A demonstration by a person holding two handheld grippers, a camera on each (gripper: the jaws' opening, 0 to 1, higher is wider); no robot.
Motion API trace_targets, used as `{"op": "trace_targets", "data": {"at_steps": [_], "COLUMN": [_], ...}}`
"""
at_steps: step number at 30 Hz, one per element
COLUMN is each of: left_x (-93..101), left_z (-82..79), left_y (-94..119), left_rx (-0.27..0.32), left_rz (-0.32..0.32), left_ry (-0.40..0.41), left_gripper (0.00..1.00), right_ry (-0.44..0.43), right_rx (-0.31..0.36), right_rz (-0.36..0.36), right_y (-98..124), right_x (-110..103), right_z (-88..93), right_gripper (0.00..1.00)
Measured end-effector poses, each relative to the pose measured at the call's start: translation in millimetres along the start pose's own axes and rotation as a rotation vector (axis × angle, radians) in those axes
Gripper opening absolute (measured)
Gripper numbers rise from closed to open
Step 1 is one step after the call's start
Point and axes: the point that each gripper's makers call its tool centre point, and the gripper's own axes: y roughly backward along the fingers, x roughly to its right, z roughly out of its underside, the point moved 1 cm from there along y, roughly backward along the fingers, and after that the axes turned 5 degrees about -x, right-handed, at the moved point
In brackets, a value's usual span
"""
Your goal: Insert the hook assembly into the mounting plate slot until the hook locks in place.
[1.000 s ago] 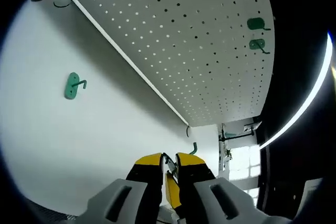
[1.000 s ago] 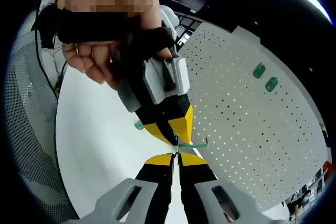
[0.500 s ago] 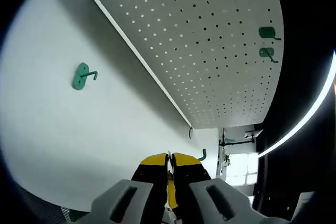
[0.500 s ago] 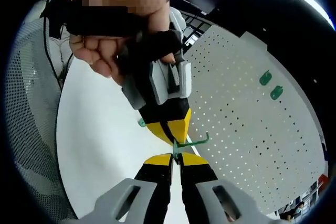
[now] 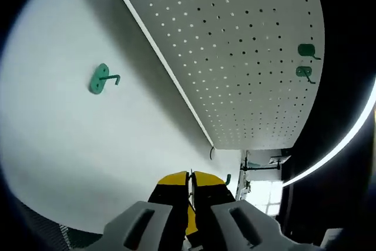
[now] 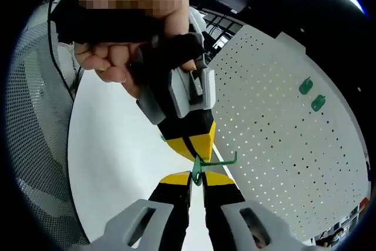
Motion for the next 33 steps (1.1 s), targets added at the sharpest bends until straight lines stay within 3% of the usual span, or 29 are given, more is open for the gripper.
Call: {"op": "trace_targets", "data": {"at_steps": [6,10,14,16,18,20,25,29,33], "left_x": [4.4,6.0,1.3,2.9,5.5,3.0,8.1,14.9,16.5], "left_z": [-5.4,-12.8,-23.0,-26.1,-28.5,-28.7,-24.4,-12.7,-10.4], "left_y": [2,4,10,14,17,20,22,23,20], "left_rx": [0.026,0.052,0.067,0.076,0.096,0.075,0.056,0.021,-0.013], "left_rz": [0.021,0.02,-0.038,-0.057,-0.06,-0.093,-0.101,-0.108,-0.12], "left_ry": [0.023,0.006,-0.148,-0.203,-0.249,-0.346,-0.541,-0.654,-0.783], "left_gripper": [0.01,0.01,0.01,0.01,0.01,0.01,0.01,0.01,0.01], "right_ry": [-0.006,-0.073,-0.192,-0.379,-0.485,-0.565,-0.687,-0.878,-0.908], "right_rx": [0.005,0.001,-0.009,-0.026,-0.01,-0.027,-0.009,0.019,0.033], "right_rz": [-0.009,-0.034,-0.086,-0.119,-0.117,-0.159,-0.226,-0.302,-0.311], "right_y": [-1,0,3,8,11,14,17,19,18], "right_x": [1,-1,-5,-5,5,5,9,10,14], "right_z": [-4.0,-2.0,6.3,12.6,16.5,19.5,16.6,7.0,0.5], "right_gripper": [0.12,0.16,0.17,0.17,0.17,0.17,0.17,0.17,0.17]}}
